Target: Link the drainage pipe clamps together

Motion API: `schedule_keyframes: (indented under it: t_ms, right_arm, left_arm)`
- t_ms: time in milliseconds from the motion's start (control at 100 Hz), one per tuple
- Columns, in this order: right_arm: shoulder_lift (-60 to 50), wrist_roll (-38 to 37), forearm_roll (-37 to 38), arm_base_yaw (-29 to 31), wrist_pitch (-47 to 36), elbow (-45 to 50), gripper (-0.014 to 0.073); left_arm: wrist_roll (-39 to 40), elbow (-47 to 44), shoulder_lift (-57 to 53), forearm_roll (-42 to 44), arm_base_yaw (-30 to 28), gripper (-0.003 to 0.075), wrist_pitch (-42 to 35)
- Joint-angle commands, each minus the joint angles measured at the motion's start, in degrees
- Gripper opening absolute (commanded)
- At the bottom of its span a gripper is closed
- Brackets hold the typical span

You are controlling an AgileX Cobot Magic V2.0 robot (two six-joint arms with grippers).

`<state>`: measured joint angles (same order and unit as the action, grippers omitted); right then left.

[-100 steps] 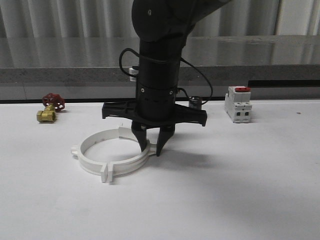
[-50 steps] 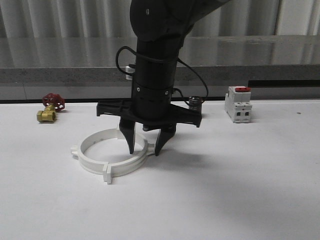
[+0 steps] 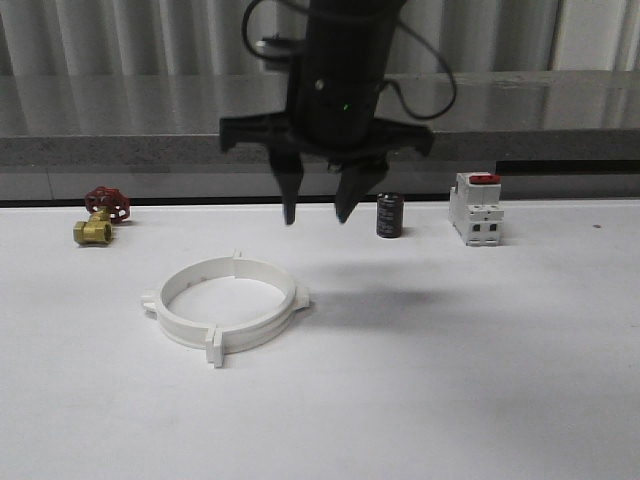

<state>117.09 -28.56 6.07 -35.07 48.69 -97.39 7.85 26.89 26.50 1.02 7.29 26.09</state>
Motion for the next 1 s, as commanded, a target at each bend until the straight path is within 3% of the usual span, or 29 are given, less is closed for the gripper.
schedule_keyframes:
  t_ms: [0,220,540,990]
  right_arm:
    - [-7.3,4.7,1.2,2.5,-0.4,-0.5,0.0389]
    - [-19.6,10.5,1.2,10.2,-0.6,8.3,0.0388]
    - [-41.3,12.7,1.4,22.4,-6.3,31.2,0.0386]
    - [-67.8,12.7,3.1,24.0,-5.8,51.5,0.0386]
  left_arm:
    - [0.1,1.5,0.1,0.1,-0.2,-0.0020,-4.1]
    - [0.1,1.5,0.1,0.1,-0.2,-0.0020,-4.1]
    - [0.1,1.5,0.1,0.1,-0.2,-0.0020,-4.1]
    - [0.1,1.5,0.1,0.1,-0.2,-0.0020,-4.1]
